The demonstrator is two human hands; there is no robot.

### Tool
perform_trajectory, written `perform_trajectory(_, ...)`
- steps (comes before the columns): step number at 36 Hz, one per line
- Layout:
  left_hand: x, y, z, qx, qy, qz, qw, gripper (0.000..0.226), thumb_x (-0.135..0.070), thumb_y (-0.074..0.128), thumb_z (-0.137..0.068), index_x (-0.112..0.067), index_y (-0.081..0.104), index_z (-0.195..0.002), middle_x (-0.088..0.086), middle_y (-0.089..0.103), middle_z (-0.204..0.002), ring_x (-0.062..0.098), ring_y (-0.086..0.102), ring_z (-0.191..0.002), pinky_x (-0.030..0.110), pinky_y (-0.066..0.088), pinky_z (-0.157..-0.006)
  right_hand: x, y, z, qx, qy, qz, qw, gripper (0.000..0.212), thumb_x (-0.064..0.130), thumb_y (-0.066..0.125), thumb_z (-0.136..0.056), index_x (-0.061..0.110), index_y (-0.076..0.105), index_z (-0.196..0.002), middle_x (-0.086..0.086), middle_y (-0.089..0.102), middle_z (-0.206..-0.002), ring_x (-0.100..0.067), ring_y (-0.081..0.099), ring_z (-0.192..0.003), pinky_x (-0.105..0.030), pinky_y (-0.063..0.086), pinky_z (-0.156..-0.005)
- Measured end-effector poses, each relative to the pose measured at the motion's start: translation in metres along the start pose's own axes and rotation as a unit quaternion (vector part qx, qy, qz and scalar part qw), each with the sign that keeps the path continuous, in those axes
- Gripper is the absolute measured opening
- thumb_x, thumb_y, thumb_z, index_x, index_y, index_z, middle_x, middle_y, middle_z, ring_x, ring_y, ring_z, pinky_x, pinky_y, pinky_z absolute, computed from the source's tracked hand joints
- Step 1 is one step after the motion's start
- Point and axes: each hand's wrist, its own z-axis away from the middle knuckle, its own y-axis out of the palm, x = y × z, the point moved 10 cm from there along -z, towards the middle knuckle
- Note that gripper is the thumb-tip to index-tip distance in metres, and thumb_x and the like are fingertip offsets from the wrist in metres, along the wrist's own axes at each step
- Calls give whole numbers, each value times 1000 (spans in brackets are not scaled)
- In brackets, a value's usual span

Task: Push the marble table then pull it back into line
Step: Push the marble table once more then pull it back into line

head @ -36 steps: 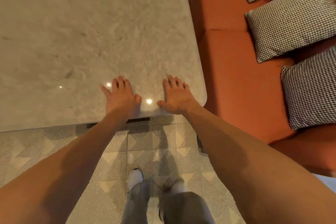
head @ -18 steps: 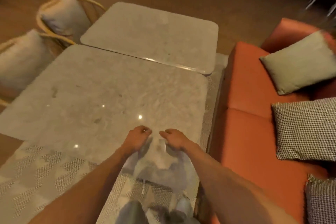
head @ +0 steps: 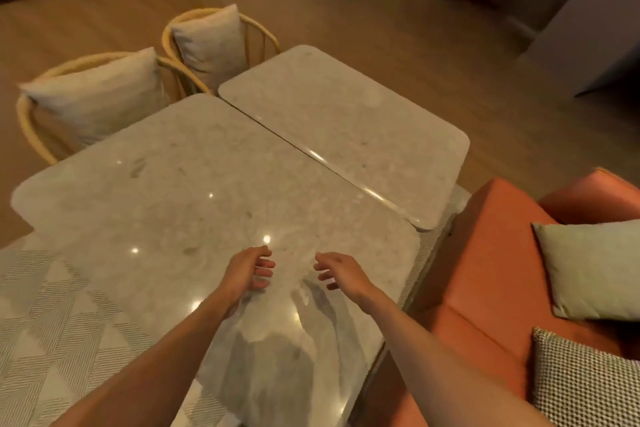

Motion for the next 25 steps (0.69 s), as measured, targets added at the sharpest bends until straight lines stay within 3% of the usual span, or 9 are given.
perform_trajectory(5,18,-19,-15,-47,-13,82,995,28,-25,53,-98,-2,65,-109,18,66,-98,29,60,-82,34,49,-66,17,3,-28,30,-11,32,999,30,37,52,-102,16,66,-117,-10,69,-122,-30,66,-111,-35,53,-89)
perform_trajectory(10,33,-33,-24,-102,-27,188,976,21,-23,55,-97,-5,65,-95,14,63,-87,23,57,-69,32,43,-60,41,19,-59,79,-46,58,994,34,32,52,-102,9,67,-122,-11,70,-120,-31,67,-109,-41,53,-95)
perform_trajectory(14,50,-45,-21,-166,-26,221,961,22,-23,54,-97,-5,65,-101,13,65,-86,22,60,-69,30,47,-58,49,38,-78,148,-64,72,984,32,29,53,-102,7,67,-121,-13,71,-120,-32,67,-106,-44,52,-98)
perform_trajectory(21,89,-25,9,-293,-25,285,912,14,-17,47,-97,-12,58,-91,9,52,-76,19,46,-60,25,41,-52,19,42,-107,256,-27,47,965,32,20,56,-101,-1,64,-122,-19,68,-110,-24,63,-87,-31,48,-71)
perform_trajectory(25,118,29,23,-344,-38,357,868,17,-13,47,-95,-13,53,-79,1,50,-57,14,43,-46,23,32,-45,1,24,-103,336,-13,42,941,19,20,57,-100,7,65,-111,-10,66,-104,-20,62,-85,-29,49,-68)
